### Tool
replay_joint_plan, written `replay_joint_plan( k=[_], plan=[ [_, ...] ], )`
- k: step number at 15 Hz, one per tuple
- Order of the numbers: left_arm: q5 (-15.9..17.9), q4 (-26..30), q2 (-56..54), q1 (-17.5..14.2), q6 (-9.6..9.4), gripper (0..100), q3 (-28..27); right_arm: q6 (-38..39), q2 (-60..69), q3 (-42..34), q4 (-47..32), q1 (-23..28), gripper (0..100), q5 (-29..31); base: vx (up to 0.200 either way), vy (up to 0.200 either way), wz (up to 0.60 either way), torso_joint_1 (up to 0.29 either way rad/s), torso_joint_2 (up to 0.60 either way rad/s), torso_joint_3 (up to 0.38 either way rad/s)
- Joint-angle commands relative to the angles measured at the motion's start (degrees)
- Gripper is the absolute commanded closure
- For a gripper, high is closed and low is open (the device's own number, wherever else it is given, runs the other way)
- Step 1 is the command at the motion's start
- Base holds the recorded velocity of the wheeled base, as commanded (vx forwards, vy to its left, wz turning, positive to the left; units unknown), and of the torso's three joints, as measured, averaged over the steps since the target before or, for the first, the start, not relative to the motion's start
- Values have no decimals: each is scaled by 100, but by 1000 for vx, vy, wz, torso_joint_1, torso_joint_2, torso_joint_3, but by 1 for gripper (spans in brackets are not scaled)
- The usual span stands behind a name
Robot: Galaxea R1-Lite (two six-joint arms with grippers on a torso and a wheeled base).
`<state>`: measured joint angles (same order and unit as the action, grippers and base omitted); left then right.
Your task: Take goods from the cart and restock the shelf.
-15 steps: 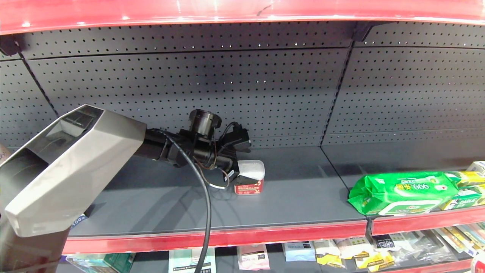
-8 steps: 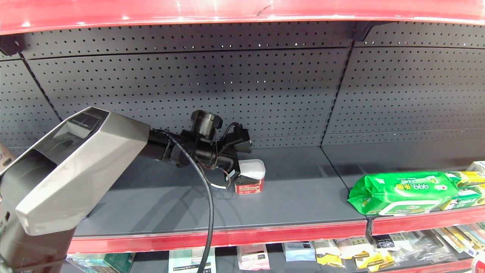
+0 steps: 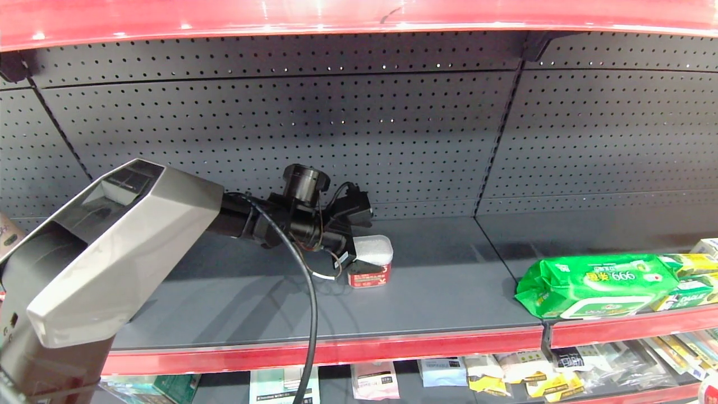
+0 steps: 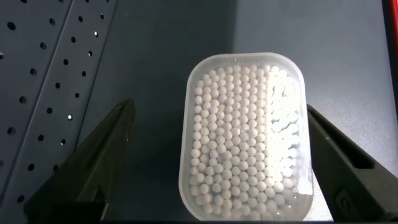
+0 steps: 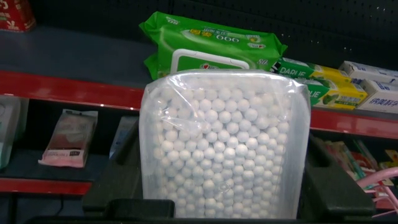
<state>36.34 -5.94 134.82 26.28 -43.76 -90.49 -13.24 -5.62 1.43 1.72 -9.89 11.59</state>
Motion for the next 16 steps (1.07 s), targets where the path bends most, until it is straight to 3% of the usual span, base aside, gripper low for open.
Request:
replay_joint_plan(
  k=[1,16],
  plan=[
    [-4,-13,18,0,8,0,-21,-3,-9,-2,4,-5,100,1,0,0,0,0,0,0],
    [-4,-13,36,0,61,0,-12,-21,-9,7,-5,-5,100,10,0,0,0,0,0,0]
  ],
)
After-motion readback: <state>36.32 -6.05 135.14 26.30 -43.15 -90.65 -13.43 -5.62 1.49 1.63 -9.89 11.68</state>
